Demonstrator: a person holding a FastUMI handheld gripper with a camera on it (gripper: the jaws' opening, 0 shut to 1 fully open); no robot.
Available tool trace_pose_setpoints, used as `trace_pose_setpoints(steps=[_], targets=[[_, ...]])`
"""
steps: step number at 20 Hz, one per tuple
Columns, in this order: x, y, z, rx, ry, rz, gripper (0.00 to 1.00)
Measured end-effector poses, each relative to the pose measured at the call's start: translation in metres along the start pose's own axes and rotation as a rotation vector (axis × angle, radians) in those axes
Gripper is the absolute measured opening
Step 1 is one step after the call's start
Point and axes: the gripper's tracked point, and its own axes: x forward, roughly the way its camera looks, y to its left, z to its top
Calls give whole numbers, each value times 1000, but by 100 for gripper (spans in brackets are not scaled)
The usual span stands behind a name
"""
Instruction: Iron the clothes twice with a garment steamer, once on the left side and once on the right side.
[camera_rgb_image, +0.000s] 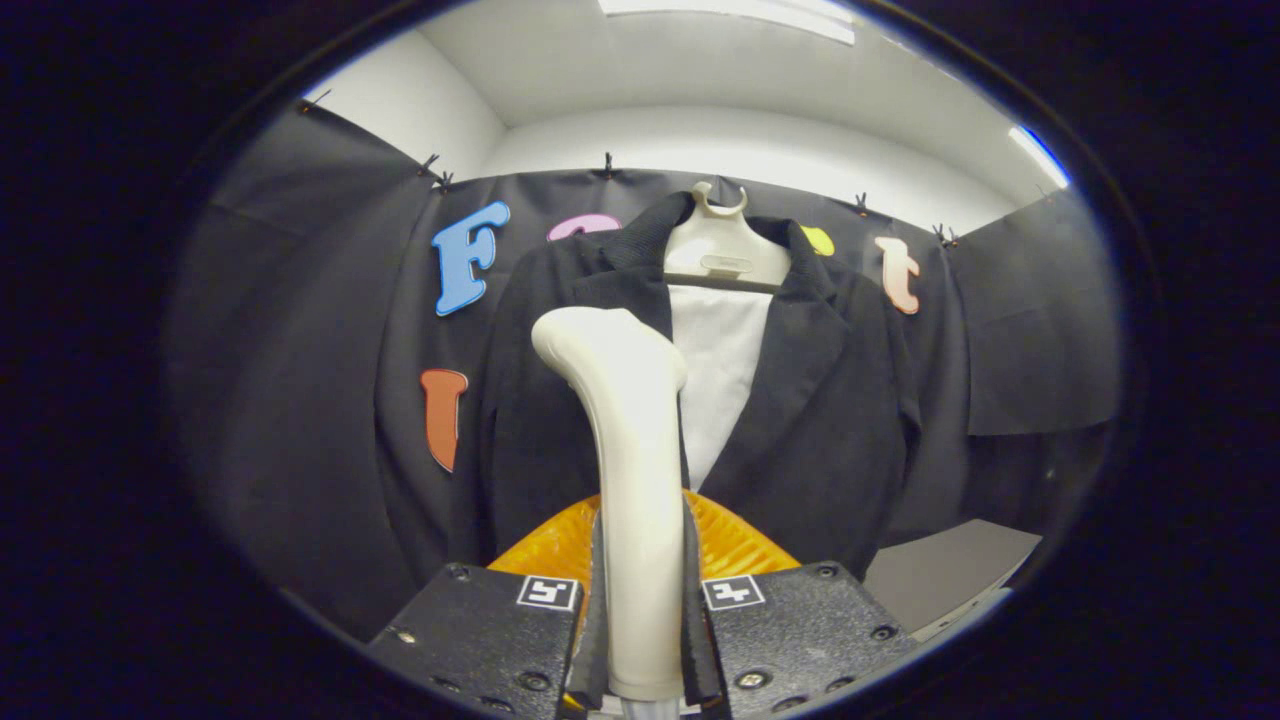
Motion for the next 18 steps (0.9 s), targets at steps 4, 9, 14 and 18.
trace_pose_setpoints(steps=[4,9,14,18], targets=[[-8,0,-24,-6,35,7,32],[-24,0,-68,-12,93,13,32],[-40,2,-97,-15,123,32,32],[-50,9,-117,-30,148,41,32]])
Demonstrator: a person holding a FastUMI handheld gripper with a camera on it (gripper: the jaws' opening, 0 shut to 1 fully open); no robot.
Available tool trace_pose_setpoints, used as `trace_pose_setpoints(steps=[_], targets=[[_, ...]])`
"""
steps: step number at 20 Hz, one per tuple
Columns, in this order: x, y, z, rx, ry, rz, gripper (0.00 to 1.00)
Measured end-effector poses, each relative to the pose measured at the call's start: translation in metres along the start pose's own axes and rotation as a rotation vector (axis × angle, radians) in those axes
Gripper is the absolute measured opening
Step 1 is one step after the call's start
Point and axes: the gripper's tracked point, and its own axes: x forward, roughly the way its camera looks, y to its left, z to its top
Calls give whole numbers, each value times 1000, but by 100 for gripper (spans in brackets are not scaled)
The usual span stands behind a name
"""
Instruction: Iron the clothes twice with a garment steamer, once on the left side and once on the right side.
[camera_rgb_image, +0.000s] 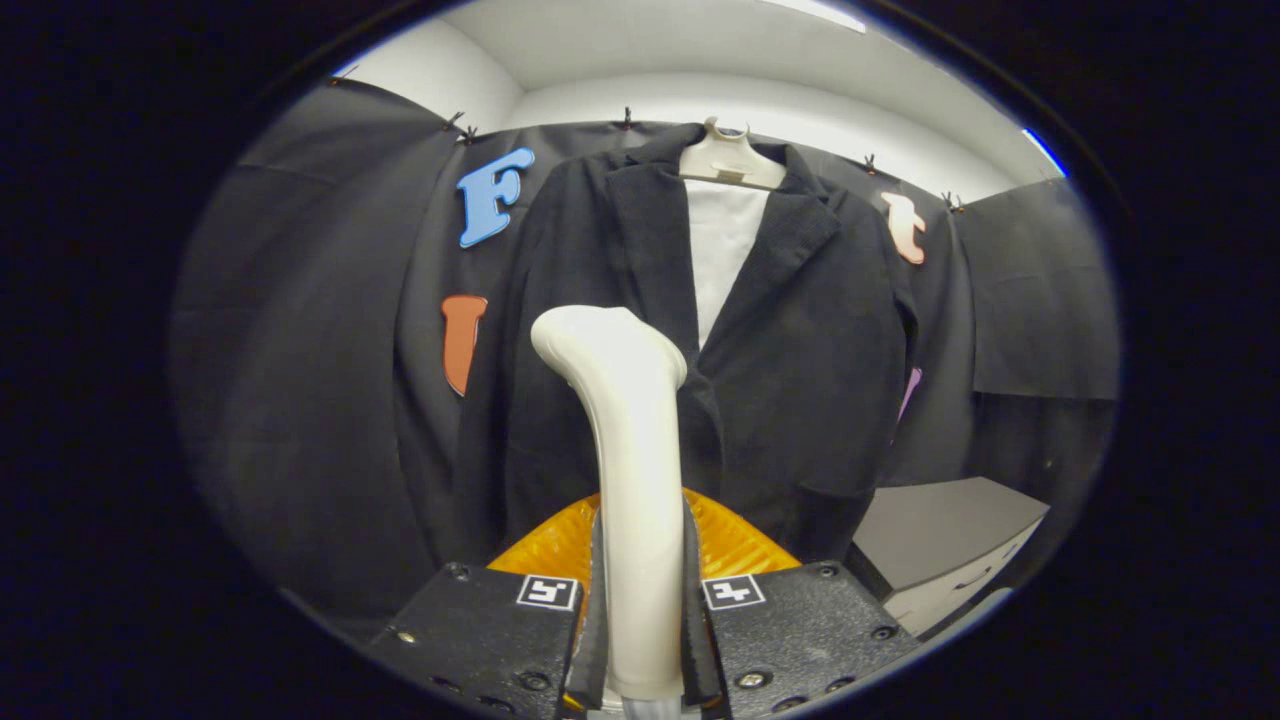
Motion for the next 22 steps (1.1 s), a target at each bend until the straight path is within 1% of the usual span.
trace_pose_setpoints(steps=[2,3,4,11,17,22], targets=[[-2,10,-28,10,71,23,32],[-4,13,-40,10,91,21,32],[-3,13,-48,-2,86,13,32],[-17,19,-122,-45,206,5,32],[-25,19,-174,-36,291,7,32],[-33,21,-212,-26,361,39,32]])
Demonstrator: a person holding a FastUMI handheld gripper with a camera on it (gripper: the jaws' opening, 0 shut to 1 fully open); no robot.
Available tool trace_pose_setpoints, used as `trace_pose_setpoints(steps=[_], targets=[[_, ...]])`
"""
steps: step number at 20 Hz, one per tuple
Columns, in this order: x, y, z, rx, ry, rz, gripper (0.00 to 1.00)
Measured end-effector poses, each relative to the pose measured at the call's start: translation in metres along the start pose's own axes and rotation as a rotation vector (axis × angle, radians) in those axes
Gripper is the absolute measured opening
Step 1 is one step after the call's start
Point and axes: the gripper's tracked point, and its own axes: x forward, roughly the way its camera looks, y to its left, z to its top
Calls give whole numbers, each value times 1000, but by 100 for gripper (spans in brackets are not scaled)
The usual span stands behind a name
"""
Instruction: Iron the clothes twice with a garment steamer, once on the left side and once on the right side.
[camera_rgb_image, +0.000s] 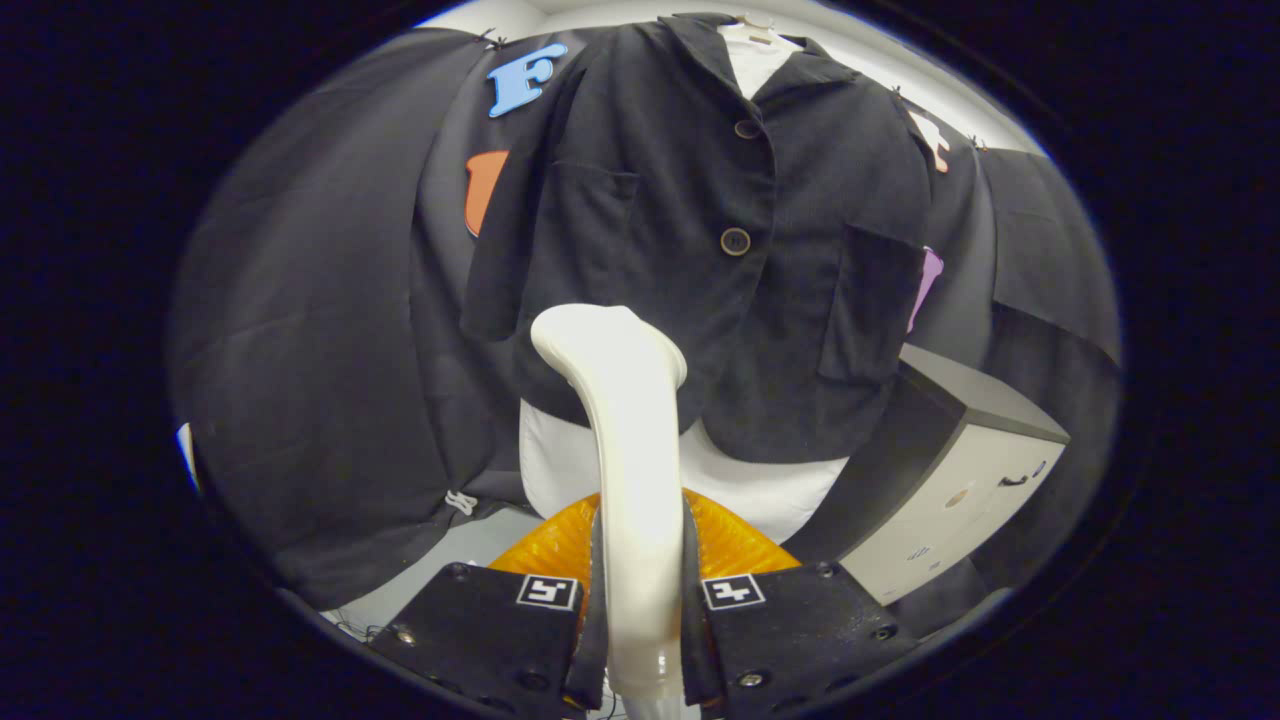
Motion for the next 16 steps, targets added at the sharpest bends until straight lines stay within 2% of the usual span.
trace_pose_setpoints(steps=[3,6,16], targets=[[2,0,-19,10,32,28,32],[-3,3,-24,55,38,100,32],[-82,-95,-54,133,9,93,32]])
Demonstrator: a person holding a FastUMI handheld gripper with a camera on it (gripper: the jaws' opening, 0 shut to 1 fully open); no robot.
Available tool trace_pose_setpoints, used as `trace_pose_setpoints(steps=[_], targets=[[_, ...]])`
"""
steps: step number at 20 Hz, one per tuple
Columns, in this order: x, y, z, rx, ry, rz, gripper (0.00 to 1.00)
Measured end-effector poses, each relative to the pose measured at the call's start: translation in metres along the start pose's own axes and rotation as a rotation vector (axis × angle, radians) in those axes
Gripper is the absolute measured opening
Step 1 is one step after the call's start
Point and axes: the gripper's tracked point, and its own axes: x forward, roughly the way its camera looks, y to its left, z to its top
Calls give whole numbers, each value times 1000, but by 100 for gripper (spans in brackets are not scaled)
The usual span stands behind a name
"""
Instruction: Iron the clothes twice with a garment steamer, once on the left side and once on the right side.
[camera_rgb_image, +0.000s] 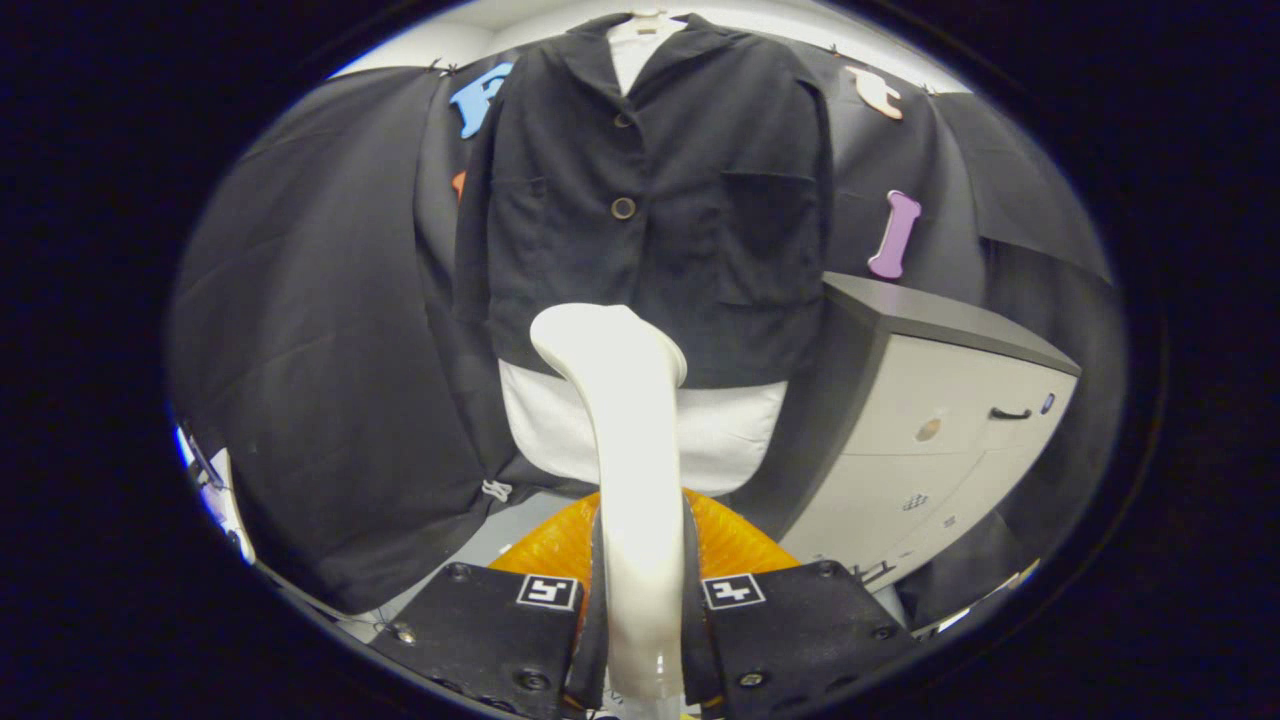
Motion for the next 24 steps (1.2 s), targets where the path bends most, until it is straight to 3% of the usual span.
trace_pose_setpoints(steps=[10,17,24], targets=[[-139,-144,-22,66,-50,-70,32],[-250,-214,-57,79,-45,-82,32],[-318,-271,-72,161,-53,-121,32]])
